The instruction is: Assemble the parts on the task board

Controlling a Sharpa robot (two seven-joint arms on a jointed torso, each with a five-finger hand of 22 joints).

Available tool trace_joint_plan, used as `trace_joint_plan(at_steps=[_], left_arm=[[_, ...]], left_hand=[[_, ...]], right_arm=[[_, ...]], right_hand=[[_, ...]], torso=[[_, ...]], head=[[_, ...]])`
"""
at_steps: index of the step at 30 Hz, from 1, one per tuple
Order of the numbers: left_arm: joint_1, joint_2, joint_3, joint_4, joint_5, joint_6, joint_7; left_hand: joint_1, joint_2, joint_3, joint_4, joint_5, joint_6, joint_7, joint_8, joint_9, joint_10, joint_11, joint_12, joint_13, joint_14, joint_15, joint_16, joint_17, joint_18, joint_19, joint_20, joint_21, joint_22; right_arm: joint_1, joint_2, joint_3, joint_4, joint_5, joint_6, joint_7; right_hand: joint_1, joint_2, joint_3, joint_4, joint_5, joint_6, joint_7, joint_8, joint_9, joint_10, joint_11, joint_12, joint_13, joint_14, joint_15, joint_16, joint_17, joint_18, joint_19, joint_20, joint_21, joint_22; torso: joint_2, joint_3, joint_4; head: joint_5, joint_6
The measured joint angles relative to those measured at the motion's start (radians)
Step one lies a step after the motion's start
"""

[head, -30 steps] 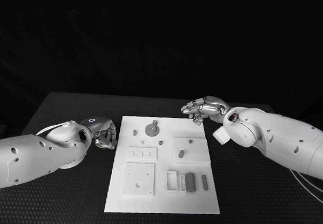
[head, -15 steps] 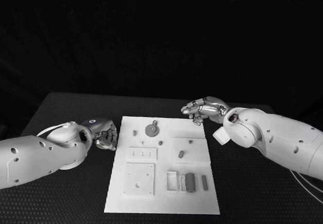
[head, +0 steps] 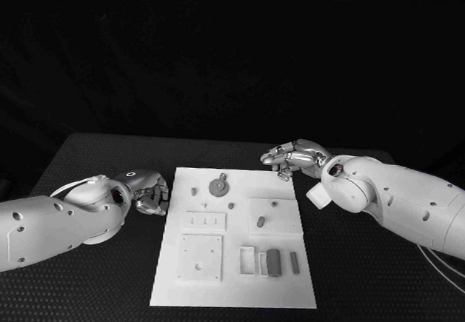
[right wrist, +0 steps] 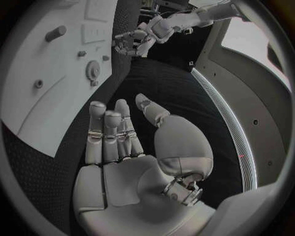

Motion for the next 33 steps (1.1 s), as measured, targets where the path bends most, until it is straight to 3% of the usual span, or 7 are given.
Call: trace_joint_plan(at_steps=[4,8,15,19,21,25,33], left_arm=[[0.0,0.0,0.0,-0.003,0.007,0.001,0.004],[0.0,0.001,0.001,-0.009,0.014,0.009,0.005],[0.0,0.004,0.001,-0.018,0.025,0.052,0.005],[0.001,0.008,0.002,-0.024,0.03,0.072,0.005],[0.002,0.01,0.003,-0.027,0.033,0.077,0.005],[0.002,0.012,0.003,-0.032,0.038,0.086,0.005],[0.001,0.019,0.003,-0.039,0.046,0.098,0.007]], left_hand=[[0.001,0.001,0.004,0.004,0.0,-0.013,0.005,-0.014,-0.015,-0.005,0.005,0.0,0.001,0.0,0.0,0.0,0.0,0.0,0.0,0.0,-0.005,0.0],[0.002,0.031,0.011,0.014,0.0,-0.013,0.005,-0.026,-0.029,-0.012,0.012,0.0,0.001,0.0,0.0,-0.004,0.0,0.0,0.0,0.0,-0.006,0.0],[-0.012,0.112,0.008,0.028,0.0,-0.021,0.025,-0.03,-0.05,-0.029,0.021,-0.005,-0.001,-0.015,0.011,-0.012,0.001,0.0,-0.018,0.009,-0.021,0.0],[-0.015,0.175,0.007,0.035,0.0,-0.008,0.017,-0.032,-0.06,-0.035,0.021,-0.005,-0.001,-0.02,0.013,-0.012,0.004,0.0,-0.023,0.015,-0.021,0.0],[-0.017,0.196,0.008,0.035,0.0,-0.001,0.02,-0.032,-0.066,-0.035,0.021,-0.005,-0.001,-0.023,0.016,-0.012,0.004,0.0,-0.024,0.016,-0.022,0.0],[-0.017,0.196,0.032,0.06,0.0,0.001,0.022,-0.04,-0.08,-0.035,0.021,-0.005,-0.001,-0.023,0.016,-0.012,0.006,0.0,-0.024,0.016,-0.026,0.0],[-0.017,0.196,0.042,0.064,0.0,0.003,0.02,-0.04,-0.085,-0.038,0.019,-0.005,-0.001,-0.025,0.014,-0.012,0.007,0.0,-0.024,0.016,-0.026,0.0]], right_arm=[[0.0,0.0,0.0,0.0,0.0,0.0,0.0],[-0.001,0.0,0.0,-0.001,0.0,0.0,0.0],[-0.002,0.001,0.0,-0.003,0.0,0.0,0.0],[-0.002,0.001,0.0,-0.003,0.0,0.0,0.0],[-0.002,0.001,0.0,-0.003,0.0,0.0,0.0],[-0.002,0.002,0.0,-0.003,0.0,0.0,0.0],[-0.002,0.002,0.0,-0.004,0.0,0.0,0.0]], right_hand=[[0.0,0.0,0.0,0.0,0.0,0.0,0.0,0.0,0.0,0.0,0.0,0.0,0.0,0.0,0.0,0.0,0.0,0.0,0.0,0.0,0.0,0.0],[0.0,0.0,0.0,0.0,0.0,0.0,0.0,0.0,0.0,0.0,0.0,0.0,-0.001,0.0,0.0,0.0,0.0,0.0,0.0,0.0,0.0,0.0],[0.0,0.0,0.0,0.0,0.0,0.0,-0.001,0.0,-0.001,0.0,0.0,0.0,-0.001,0.0,0.0,0.0,0.0,0.0,0.0,0.0,0.0,0.0],[0.0,0.0,0.0,0.0,0.0,0.001,-0.002,0.0,-0.001,0.0,0.0,0.0,-0.001,0.0,0.0,0.0,-0.001,0.0,0.0,0.0,0.0,0.0],[0.0,0.0,0.0,0.0,0.0,0.001,-0.002,0.0,-0.001,0.0,0.0,0.0,-0.001,0.0,0.0,0.0,-0.001,0.0,0.0,0.0,0.0,0.0],[0.0,0.0,0.0,0.0,0.0,0.001,-0.003,0.0,-0.001,0.0,0.0,0.0,-0.001,0.0,0.0,0.0,-0.001,0.0,0.0,0.0,0.0,0.0],[0.0,0.0,0.0,0.0,0.0,0.001,-0.003,0.0,-0.001,0.0,0.0,0.0,-0.002,0.0,0.0,0.0,-0.001,0.0,-0.002,0.002,0.0,0.0]], torso=[[0.0,-0.0003,0.0002],[0.0,-0.0003,0.0003],[0.0,-0.0002,0.0002],[0.0,-0.0002,0.0002],[0.0,-0.0001,0.0002],[0.0,0.0002,0.0002],[0.0,0.0005,0.0]], head=[[-0.001,-0.001],[-0.001,-0.002],[-0.001,-0.005],[-0.001,-0.005],[0.0,-0.005],[0.002,-0.005],[0.002,-0.006]])
